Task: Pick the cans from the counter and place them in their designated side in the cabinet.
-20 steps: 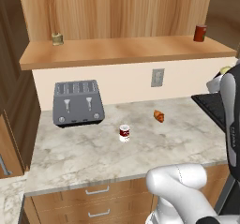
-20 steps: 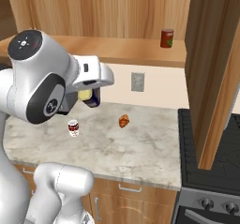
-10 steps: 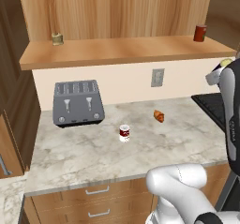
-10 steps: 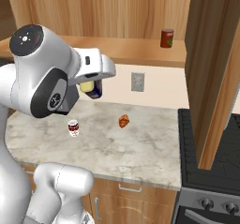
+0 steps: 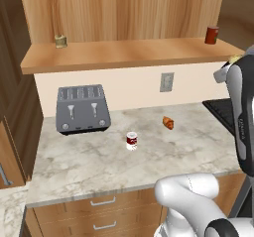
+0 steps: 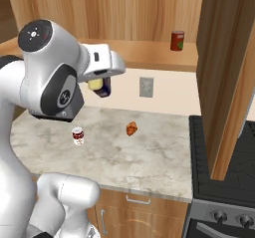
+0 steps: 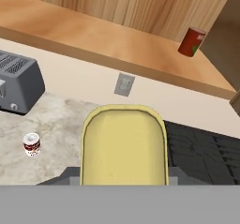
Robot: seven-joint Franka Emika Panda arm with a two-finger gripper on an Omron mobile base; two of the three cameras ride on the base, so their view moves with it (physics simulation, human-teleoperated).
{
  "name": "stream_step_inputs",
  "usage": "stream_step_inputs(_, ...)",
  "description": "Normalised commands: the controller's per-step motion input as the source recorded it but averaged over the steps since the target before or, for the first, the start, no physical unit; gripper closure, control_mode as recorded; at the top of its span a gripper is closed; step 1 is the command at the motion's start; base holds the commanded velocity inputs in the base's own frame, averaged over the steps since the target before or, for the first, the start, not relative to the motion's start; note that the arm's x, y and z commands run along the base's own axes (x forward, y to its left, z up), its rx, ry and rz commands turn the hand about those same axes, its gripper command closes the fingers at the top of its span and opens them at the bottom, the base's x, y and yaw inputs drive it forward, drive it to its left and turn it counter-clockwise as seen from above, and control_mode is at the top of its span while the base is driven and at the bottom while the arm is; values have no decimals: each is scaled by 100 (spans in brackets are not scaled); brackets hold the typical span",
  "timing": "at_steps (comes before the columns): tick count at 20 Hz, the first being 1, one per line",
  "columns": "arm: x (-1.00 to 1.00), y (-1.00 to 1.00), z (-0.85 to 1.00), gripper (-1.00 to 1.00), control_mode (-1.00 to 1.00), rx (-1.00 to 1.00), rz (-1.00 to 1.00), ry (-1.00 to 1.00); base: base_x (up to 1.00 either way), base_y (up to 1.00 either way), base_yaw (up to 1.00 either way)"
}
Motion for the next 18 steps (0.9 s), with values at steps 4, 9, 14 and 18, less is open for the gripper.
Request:
stream_step_inputs(4, 23, -3, 5, 100, -100, 0, 0, -1, 0, 0, 0)
stream_step_inputs(9, 26, -4, 5, 100, -100, 0, 0, 0, 0, 0, 0)
stream_step_inputs(14, 25, -7, 7, 100, -100, 0, 0, 0, 0, 0, 0)
stream_step_inputs(18, 25, -8, 7, 100, -100, 0, 0, 0, 0, 0, 0)
